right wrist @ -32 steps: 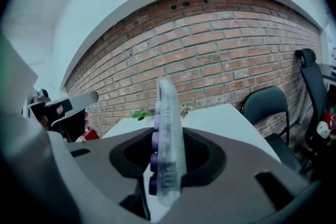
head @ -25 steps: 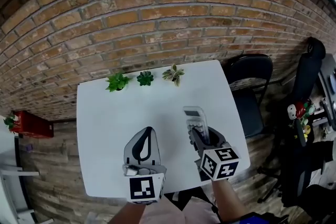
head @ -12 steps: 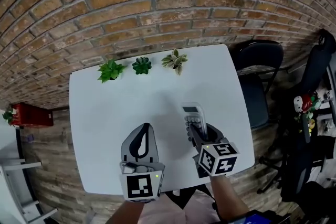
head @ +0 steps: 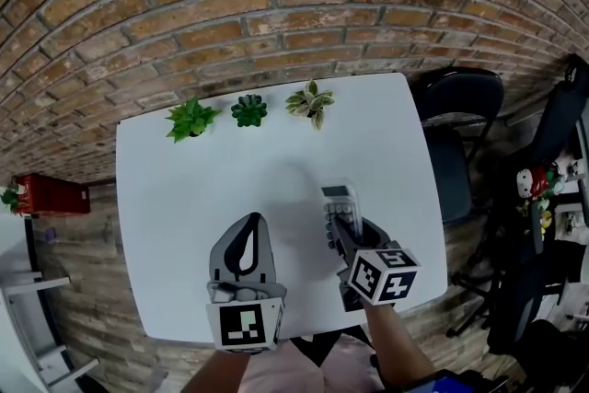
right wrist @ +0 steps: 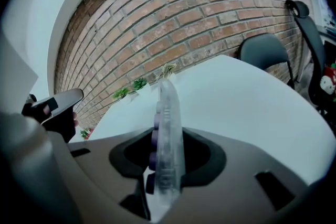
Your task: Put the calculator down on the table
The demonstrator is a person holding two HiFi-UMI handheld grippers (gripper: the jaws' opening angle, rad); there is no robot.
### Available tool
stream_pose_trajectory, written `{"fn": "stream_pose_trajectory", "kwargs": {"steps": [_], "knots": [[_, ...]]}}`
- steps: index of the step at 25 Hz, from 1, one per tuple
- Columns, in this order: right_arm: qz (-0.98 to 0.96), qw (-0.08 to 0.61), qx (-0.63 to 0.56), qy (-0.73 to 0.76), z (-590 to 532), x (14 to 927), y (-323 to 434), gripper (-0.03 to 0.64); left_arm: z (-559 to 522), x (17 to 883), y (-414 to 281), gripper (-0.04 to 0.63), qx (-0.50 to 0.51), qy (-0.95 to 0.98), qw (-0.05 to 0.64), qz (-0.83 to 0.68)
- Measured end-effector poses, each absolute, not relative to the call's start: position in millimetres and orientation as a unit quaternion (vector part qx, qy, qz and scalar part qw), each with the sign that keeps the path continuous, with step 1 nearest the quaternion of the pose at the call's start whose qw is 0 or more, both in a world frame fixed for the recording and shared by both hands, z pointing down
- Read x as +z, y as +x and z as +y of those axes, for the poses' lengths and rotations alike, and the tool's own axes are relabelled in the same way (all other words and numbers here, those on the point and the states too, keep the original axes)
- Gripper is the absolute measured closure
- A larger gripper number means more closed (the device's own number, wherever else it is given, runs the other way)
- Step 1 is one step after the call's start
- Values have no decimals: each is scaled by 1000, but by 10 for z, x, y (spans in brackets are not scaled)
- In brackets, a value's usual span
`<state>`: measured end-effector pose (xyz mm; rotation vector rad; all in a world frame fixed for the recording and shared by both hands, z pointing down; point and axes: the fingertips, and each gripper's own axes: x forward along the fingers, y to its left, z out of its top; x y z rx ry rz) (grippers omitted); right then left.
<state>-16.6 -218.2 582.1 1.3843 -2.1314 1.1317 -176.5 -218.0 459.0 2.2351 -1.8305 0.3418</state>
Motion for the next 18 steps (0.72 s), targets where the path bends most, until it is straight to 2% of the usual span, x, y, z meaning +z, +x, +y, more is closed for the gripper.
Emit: {"fn": "stream_pose_trajectory", "kwargs": {"steps": [10, 18], "knots": [[-749, 177, 411, 488, -2200, 5872, -218, 477, -2268, 4536, -1752, 583, 96, 765, 122, -625], [-759, 219, 382, 479, -2195, 5900, -201, 451, -2315, 4497, -1735, 583, 86, 767, 123, -624]]}}
